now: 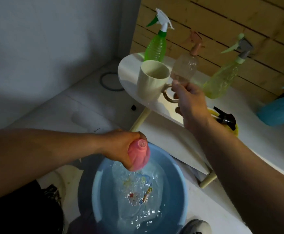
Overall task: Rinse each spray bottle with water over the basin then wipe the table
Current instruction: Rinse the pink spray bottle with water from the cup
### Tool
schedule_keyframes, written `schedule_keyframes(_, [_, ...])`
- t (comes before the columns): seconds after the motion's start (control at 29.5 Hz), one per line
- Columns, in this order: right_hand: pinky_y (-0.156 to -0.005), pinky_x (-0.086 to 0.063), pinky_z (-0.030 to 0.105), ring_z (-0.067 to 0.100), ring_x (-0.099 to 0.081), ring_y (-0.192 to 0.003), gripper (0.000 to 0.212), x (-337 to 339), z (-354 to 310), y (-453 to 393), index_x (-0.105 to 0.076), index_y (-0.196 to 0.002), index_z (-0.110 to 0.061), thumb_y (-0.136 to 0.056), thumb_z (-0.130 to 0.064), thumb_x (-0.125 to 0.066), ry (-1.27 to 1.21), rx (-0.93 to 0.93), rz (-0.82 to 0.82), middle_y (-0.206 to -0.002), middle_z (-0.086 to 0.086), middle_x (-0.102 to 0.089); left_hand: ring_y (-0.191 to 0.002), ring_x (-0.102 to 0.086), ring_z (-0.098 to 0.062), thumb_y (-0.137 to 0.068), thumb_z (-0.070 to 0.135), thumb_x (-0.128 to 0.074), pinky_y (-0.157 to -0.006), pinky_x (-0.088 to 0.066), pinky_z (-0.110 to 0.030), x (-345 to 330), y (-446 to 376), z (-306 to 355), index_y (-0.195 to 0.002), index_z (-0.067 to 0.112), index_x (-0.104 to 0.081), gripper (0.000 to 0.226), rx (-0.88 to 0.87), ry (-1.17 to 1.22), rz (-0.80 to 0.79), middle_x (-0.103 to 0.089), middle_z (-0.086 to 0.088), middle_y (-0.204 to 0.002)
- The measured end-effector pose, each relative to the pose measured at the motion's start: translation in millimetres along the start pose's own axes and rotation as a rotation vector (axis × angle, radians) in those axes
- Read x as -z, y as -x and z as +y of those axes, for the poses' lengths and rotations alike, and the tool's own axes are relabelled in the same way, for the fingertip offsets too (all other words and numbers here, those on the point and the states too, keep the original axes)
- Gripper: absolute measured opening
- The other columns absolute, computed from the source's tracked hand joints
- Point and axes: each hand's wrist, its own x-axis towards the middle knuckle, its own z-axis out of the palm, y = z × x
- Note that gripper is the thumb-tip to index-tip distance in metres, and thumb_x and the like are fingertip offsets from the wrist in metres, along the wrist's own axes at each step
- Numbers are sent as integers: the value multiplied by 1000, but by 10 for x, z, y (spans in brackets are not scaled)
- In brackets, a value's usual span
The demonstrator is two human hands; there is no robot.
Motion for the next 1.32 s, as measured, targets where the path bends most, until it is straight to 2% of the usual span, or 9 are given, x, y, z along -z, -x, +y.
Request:
schedule_keyframes(0.1, [-39,-31,15,9,-43,-50,21,-251,25,-180,-62,-90,-13,-99,-32,-64,-79,-44,-23,-68,-1,-53,-108,-61,-6,-52,48,-95,-90,-57,-30,39,-9,-11,-129,54,-40,94,2,-6,7,-60,25,-121])
schedule_keyframes(0.31, [-48,-34,24,15,-43,-60,29,-579,55,-420,-51,-77,-18,-98,-34,-64,-84,-122,-27,-71,1,-54,-102,-63,-4,-51,48,-91,-87,-55,-27,94,-1,-59,-125,52,-46,86,0,-13,41,-63,24,-114])
schedule_keyframes(0.61, [-43,-28,17,14,-38,-58,23,-644,25,-519,-57,-95,-14,-101,-36,-60,11,-110,-114,-77,3,-53,-105,-61,-6,-55,47,-93,-78,-46,-18,113,20,-105,-126,52,-44,87,-17,-29,22,-60,25,-117])
schedule_keyframes(0.78, [-44,-26,21,14,-34,-56,24,-659,4,-573,-60,-99,-13,-101,-37,-60,41,-121,-159,-85,7,-55,-106,-61,-6,-57,48,-93,-74,-35,-5,116,2,-81,-130,47,-45,88,-26,-55,19,-61,24,-118])
schedule_keyframes(0.98, [-43,-33,22,13,-52,-57,35,-576,-22,-548,-59,-100,-16,-93,-49,-68,98,-89,-206,-87,3,-61,-108,-60,-8,-55,50,-92,-81,-48,-17,104,0,-75,-130,49,-44,89,-33,-36,18,-60,23,-120])
schedule_keyframes(1.08, [-55,-52,30,17,-69,-74,53,-392,-77,-529,-62,-114,-18,-85,-62,-67,260,61,-89,-98,-1,-70,-111,-58,-7,-58,48,-94,-81,-48,-18,128,9,-58,-130,51,-44,88,-32,0,16,-58,25,-121])
schedule_keyframes(1.19, [-75,-56,40,23,-67,-84,34,92,-143,-503,-70,-99,-20,-88,-52,-67,511,248,94,-92,2,-72,-109,-59,-6,-58,43,-95,-82,-53,-23,146,6,-35,-130,50,-46,88,-26,29,26,-59,24,-119])
schedule_keyframes(1.25, [-71,-46,35,30,-63,-85,24,572,-140,-465,-68,-91,-19,-92,-43,-63,747,222,207,-87,7,-66,-107,-61,-5,-55,43,-96,-84,-56,-28,151,0,-28,-127,51,-48,87,-27,54,37,-62,24,-116])
schedule_keyframes(1.32, [-75,-47,38,37,-63,-92,30,1062,-28,-484,-65,-90,-16,-92,-46,-62,912,55,298,-91,12,-64,-107,-62,-4,-53,44,-96,-87,-58,-32,153,-1,-41,-126,52,-49,88,-31,77,42,-63,24,-116])
